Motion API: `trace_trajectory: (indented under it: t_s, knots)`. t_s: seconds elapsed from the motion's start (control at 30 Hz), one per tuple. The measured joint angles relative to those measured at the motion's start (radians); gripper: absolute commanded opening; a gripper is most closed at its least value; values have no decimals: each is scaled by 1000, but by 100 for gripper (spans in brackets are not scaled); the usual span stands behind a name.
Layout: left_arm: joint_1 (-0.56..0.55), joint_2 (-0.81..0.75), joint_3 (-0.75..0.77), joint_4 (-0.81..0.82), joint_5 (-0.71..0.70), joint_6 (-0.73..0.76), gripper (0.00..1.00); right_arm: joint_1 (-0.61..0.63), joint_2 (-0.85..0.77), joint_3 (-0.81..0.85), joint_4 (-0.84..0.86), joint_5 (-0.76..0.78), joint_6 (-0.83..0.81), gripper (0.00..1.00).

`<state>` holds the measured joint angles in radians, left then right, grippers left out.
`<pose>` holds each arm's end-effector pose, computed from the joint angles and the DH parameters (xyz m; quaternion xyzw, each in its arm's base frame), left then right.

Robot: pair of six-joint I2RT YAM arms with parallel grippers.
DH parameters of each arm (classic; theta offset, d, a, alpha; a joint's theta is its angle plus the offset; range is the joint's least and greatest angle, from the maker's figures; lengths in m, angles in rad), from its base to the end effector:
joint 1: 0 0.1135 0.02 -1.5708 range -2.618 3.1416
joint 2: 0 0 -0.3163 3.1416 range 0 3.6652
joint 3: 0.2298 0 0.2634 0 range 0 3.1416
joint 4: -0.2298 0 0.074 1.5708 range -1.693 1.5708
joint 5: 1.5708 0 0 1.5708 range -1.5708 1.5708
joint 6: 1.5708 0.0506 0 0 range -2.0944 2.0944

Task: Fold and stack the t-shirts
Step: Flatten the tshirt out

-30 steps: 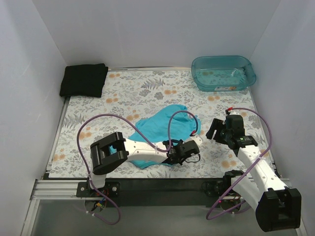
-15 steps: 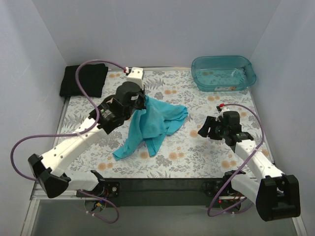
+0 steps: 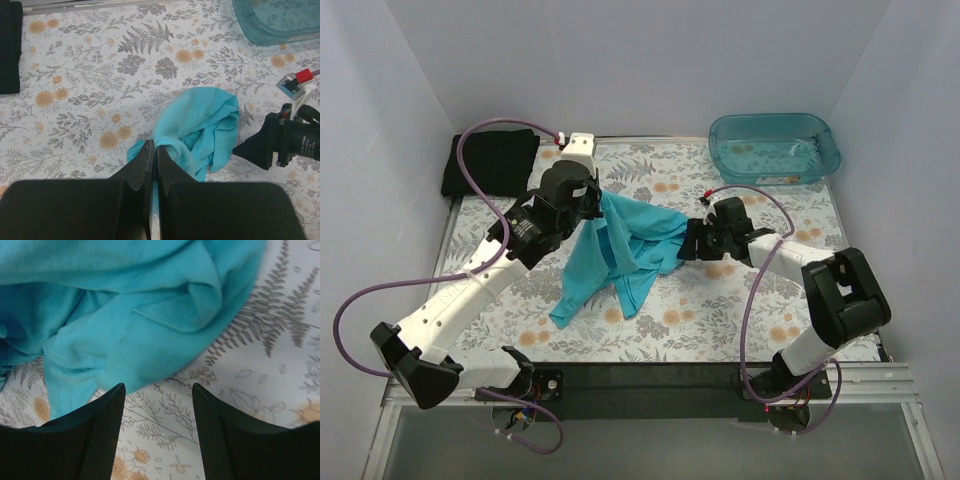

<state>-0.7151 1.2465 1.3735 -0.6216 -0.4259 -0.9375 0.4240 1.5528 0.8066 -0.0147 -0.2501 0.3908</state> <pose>0.2189 -0.1624 0.4483 -0.2008 0.8221 -0.2454 0.4729 0.2979 0.1482 0.2149 -0.0643 0.9110 0.2601 0.3135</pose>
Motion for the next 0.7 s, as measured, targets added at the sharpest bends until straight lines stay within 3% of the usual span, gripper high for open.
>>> trace_trajectory:
  t_s: [0.27, 0.33, 0.43, 0.47, 0.7]
  knots:
    - [40, -1, 0, -7, 0, -5, 0, 123, 138, 89, 42, 51, 52, 51]
    - [54, -1, 0, -8, -1, -7, 0, 144, 159, 100, 45, 72, 60, 45]
    - [77, -5, -2, -10, -5, -11, 0, 166, 181, 117, 40, 112, 64, 19]
    - [85, -8, -4, -13, -8, -11, 0, 171, 184, 122, 31, 131, 65, 3]
    - [163, -66, -5, -31, -56, -1, 0, 163, 107, 144, -139, 364, 2, 1]
